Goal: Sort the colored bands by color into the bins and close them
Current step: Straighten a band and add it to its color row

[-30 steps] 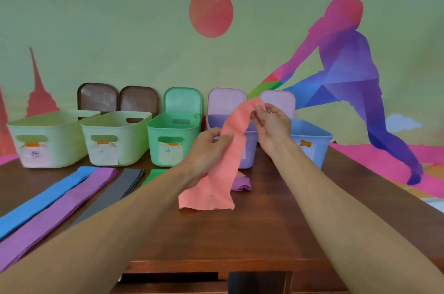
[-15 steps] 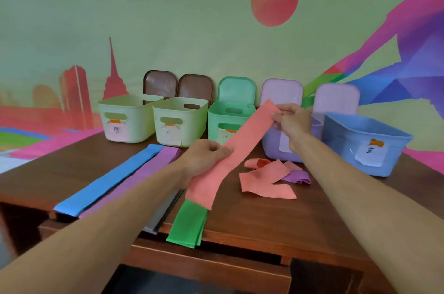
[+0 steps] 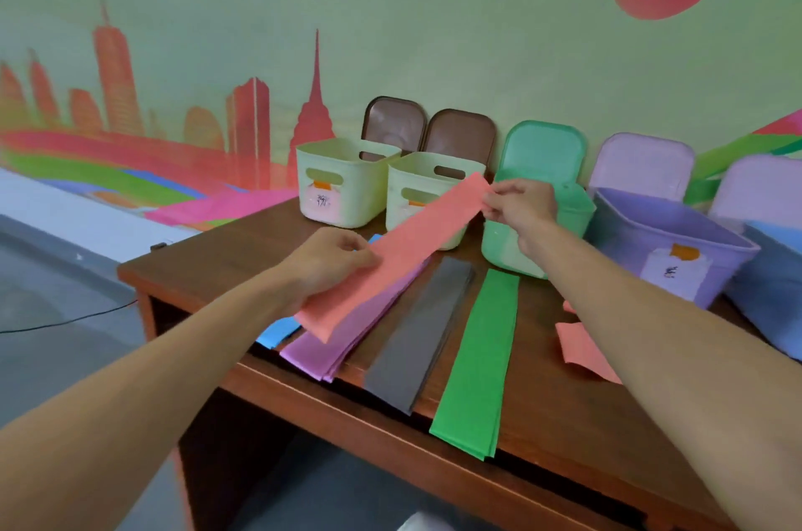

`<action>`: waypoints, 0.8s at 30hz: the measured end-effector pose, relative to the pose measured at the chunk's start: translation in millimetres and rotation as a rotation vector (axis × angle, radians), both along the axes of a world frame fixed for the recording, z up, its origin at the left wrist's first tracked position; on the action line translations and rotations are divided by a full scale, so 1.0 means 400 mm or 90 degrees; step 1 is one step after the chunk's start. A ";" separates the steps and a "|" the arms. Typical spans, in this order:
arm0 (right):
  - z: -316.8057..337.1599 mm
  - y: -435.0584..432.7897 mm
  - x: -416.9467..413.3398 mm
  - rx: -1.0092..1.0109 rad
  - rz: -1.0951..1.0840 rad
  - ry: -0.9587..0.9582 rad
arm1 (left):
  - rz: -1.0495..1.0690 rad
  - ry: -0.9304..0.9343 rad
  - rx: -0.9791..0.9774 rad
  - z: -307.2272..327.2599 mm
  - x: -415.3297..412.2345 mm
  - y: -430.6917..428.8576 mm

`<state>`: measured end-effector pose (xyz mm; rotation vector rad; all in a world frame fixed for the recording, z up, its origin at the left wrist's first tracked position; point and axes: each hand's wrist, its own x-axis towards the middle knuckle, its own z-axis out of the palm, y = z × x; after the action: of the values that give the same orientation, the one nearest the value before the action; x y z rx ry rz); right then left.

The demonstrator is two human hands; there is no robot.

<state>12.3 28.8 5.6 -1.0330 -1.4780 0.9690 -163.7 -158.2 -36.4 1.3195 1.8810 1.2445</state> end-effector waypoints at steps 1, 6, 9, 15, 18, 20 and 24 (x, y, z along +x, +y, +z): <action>-0.002 0.004 -0.035 -0.014 0.025 0.017 | 0.024 0.011 0.005 -0.007 -0.026 -0.006; -0.024 0.031 -0.201 -0.019 0.082 -0.039 | 0.098 -0.005 0.008 -0.046 -0.137 -0.025; -0.048 0.041 -0.283 0.013 0.084 -0.119 | 0.150 0.025 -0.001 -0.064 -0.198 -0.025; -0.118 0.065 -0.407 0.125 0.060 -0.364 | 0.211 0.105 -0.033 -0.094 -0.294 -0.020; -0.161 0.087 -0.453 0.167 0.071 -0.437 | 0.234 0.174 -0.048 -0.107 -0.317 -0.013; -0.185 0.097 -0.475 0.185 0.073 -0.472 | 0.243 0.212 -0.057 -0.119 -0.324 -0.008; -0.223 0.115 -0.510 0.208 0.063 -0.564 | 0.254 0.254 -0.070 -0.136 -0.332 -0.001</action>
<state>-191.6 74.9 -83.7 -1.2110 -2.3282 0.2829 -296.5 -158.7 -90.7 1.2389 2.5546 1.0918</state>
